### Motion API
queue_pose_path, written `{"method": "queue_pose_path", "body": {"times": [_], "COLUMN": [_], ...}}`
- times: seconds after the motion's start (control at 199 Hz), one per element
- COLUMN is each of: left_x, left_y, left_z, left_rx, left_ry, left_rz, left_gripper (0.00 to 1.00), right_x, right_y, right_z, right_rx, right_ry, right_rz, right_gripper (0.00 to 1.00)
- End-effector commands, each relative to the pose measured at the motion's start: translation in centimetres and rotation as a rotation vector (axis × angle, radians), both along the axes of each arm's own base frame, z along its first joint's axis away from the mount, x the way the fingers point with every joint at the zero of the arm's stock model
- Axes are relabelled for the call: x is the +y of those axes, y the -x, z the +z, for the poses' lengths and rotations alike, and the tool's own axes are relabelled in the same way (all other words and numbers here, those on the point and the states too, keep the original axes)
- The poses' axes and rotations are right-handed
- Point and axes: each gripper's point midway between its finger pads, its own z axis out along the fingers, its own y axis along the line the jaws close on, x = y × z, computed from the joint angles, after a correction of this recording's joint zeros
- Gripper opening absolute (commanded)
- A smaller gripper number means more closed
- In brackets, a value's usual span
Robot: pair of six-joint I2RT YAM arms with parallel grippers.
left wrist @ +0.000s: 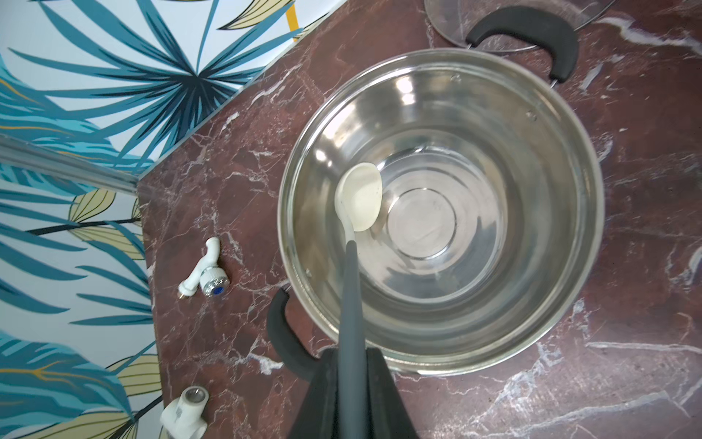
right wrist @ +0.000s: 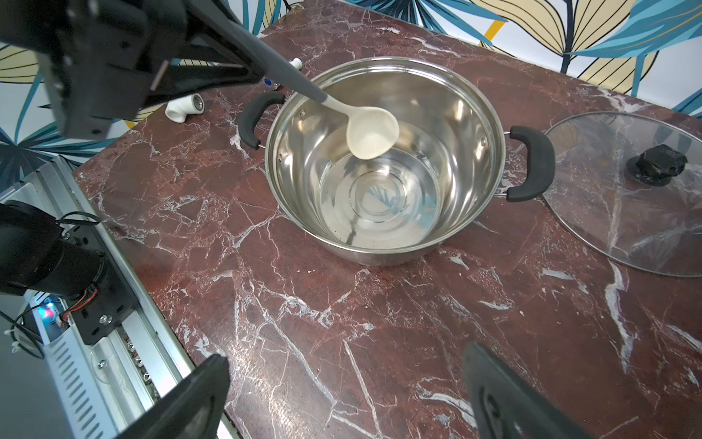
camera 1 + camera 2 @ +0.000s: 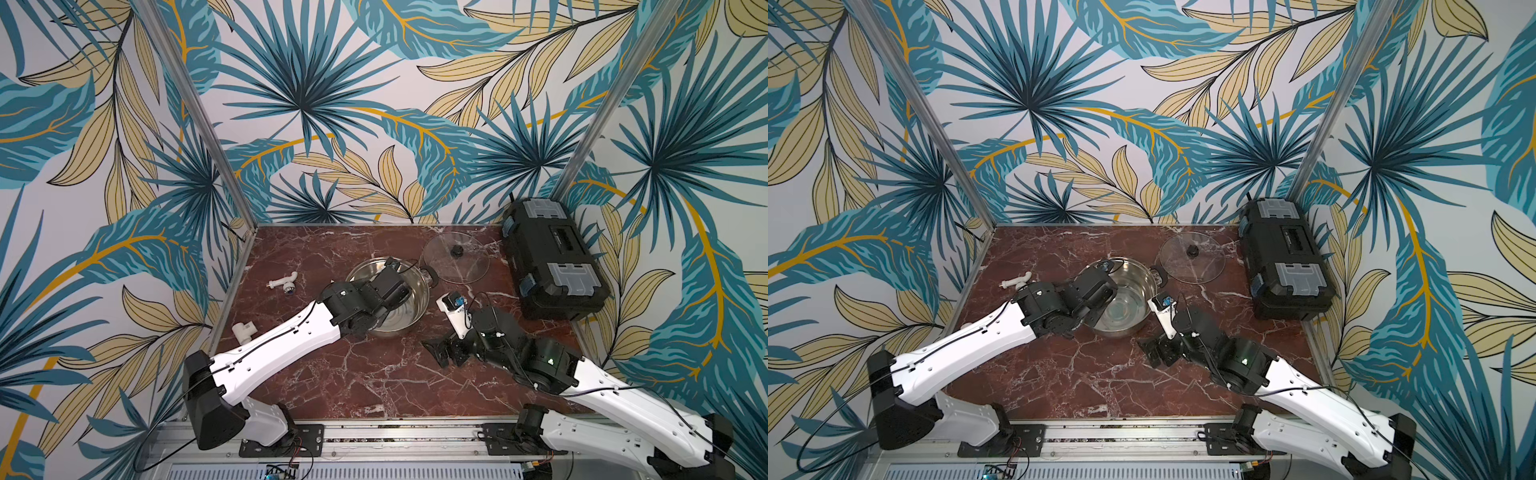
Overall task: Stir the soup with a spoon
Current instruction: Stir the soup in the pan with a stick.
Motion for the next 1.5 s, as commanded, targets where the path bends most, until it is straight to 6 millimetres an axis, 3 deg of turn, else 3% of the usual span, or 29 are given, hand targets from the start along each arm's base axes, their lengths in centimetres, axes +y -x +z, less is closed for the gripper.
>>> {"method": "queue_pose_path", "body": {"times": [0.0,0.105,0.251,0.391,0.581,0.732,0.952,1.063,1.223,1.388,1.499], "left_x": [-3.7,-5.2,-4.8,-3.1,1.3,4.1,5.6,4.8,1.7,-2.3,-4.2], "left_y": [-0.7,-0.1,1.4,3.3,5.0,4.6,1.8,0.2,-1.6,-1.8,-0.9], "left_z": [3.0,2.5,1.8,1.1,-0.1,0.2,2.3,3.6,4.3,3.5,2.8], "left_rx": [-0.055,-0.011,0.05,0.096,0.14,0.099,-0.018,-0.085,-0.126,-0.06,-0.004], "left_ry": [0.156,0.204,0.231,0.248,0.112,0.006,-0.044,-0.031,0.049,0.143,0.178], "left_rz": [-0.078,-0.122,-0.125,-0.119,-0.041,0.025,0.104,0.11,0.06,-0.03,-0.08], "left_gripper": [0.0,0.0,0.0,0.0,0.0,0.0,0.0,0.0,0.0,0.0,0.0], "right_x": [-0.7,-0.9,-0.9,-0.5,0.5,0.9,0.8,0.4,-0.3,-1.1,-1.4], "right_y": [0.2,0.2,0.1,0.0,-0.3,-0.4,-0.3,-0.2,-0.1,0.1,0.2], "right_z": [-0.5,-0.4,-0.2,0.0,0.0,-0.1,-0.3,-0.4,-0.4,-0.5,-0.3], "right_rx": [0.001,-0.003,-0.007,-0.007,0.0,0.002,0.005,0.002,-0.008,-0.019,-0.022], "right_ry": [0.012,0.016,0.014,0.006,-0.002,-0.006,-0.003,0.003,0.006,0.016,0.018], "right_rz": [-0.018,-0.023,-0.024,-0.016,0.002,0.008,0.009,0.001,-0.014,-0.028,-0.032], "right_gripper": [0.99,0.99,1.0,1.0,0.99,1.0,1.0,1.0,0.99,1.0,0.99]}}
